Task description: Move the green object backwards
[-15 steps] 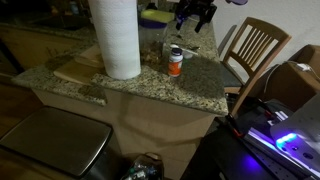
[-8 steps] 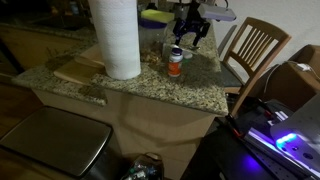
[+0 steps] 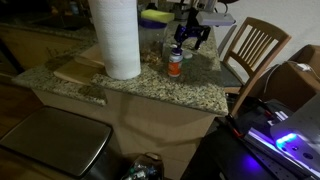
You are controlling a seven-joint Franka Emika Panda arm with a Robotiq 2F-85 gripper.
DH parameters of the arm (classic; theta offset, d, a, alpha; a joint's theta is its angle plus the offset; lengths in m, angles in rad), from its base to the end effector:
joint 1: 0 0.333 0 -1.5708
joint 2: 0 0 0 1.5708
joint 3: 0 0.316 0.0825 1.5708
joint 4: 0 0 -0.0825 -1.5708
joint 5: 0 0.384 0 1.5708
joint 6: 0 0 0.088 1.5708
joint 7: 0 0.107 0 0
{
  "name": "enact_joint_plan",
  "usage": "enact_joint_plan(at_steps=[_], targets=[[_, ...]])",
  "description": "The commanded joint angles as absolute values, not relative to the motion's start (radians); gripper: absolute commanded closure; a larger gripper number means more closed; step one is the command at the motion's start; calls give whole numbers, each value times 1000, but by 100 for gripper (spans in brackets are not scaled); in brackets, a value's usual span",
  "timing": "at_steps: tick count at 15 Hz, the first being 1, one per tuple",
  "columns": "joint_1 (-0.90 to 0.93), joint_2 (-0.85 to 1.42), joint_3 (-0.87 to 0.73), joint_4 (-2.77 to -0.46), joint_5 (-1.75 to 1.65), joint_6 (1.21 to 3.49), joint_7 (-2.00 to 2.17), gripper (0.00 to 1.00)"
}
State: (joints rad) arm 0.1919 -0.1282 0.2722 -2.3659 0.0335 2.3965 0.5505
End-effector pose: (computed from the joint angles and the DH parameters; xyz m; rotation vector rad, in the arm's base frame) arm 0.4450 0.2241 0.3901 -3.0632 0.1667 -0.2149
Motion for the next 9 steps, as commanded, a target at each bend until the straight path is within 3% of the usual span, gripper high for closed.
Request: enact_joint_plan(at_steps=[1,9], targets=[[195,-118,269,-2365,31,2395,555,0],[189,-71,266,-2375,-23,2442,624,0]])
